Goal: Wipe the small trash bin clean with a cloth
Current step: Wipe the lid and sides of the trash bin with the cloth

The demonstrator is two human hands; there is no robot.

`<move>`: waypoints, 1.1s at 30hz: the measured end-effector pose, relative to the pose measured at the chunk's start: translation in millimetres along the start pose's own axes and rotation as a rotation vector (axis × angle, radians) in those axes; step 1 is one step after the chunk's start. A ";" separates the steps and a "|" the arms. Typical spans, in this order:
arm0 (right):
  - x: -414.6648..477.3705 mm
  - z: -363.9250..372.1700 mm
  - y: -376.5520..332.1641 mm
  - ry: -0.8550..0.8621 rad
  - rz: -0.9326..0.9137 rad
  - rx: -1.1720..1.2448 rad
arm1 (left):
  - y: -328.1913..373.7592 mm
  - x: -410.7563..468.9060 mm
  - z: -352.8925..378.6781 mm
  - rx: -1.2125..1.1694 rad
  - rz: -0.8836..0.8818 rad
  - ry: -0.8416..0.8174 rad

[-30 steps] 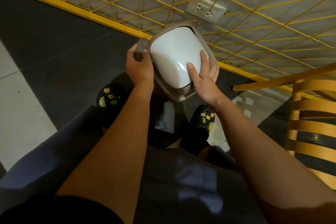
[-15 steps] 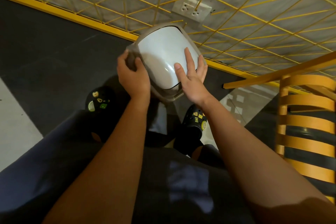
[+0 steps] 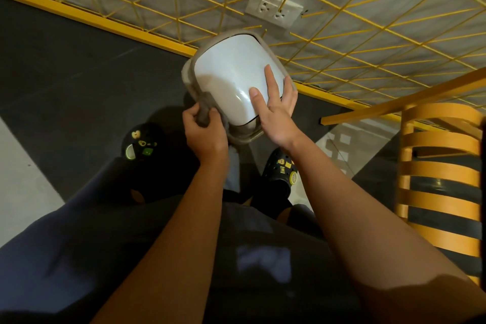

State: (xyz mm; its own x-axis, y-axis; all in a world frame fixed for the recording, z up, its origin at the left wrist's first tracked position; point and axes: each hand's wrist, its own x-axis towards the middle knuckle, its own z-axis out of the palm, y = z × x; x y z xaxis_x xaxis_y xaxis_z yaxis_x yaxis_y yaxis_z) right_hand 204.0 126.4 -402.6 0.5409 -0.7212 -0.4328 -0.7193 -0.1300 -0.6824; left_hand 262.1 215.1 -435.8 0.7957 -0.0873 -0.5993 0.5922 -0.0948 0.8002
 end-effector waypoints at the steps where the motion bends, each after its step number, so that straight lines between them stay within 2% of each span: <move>1: 0.0 0.0 0.1 0.001 -0.002 0.001 | 2.2 -0.1 1.2 -0.018 -0.001 0.003; 4: -0.3 -0.6 -0.4 0.001 -0.005 0.005 | 17.7 14.9 3.3 -0.031 0.075 0.003; 7: -0.5 -0.7 -0.9 -0.005 -0.005 0.016 | 37.3 40.1 4.8 0.059 0.177 -0.005; 12: -1.5 -0.6 -1.4 -0.006 -0.008 0.021 | 42.9 63.4 0.9 0.106 0.153 -0.089; 21: 3.9 1.2 2.9 0.008 -0.025 0.009 | 41.6 59.2 5.5 0.098 0.160 -0.032; 27: 3.3 0.7 1.1 0.007 -0.022 -0.006 | 76.0 85.3 17.9 0.290 0.422 -0.228; 29: 2.9 0.7 -0.2 0.005 -0.016 -0.009 | 68.2 82.7 15.9 0.271 0.394 -0.175; 33: 1.6 0.9 -1.3 0.008 -0.010 -0.011 | 46.8 71.4 4.9 0.214 0.203 -0.060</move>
State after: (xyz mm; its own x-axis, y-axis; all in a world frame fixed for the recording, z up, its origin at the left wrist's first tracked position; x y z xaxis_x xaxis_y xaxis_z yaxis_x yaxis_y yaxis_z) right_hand 206.1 126.0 -403.0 0.5446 -0.7254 -0.4209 -0.7185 -0.1448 -0.6803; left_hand 346.0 199.6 -441.3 0.8826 -0.1833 -0.4328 0.3764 -0.2760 0.8844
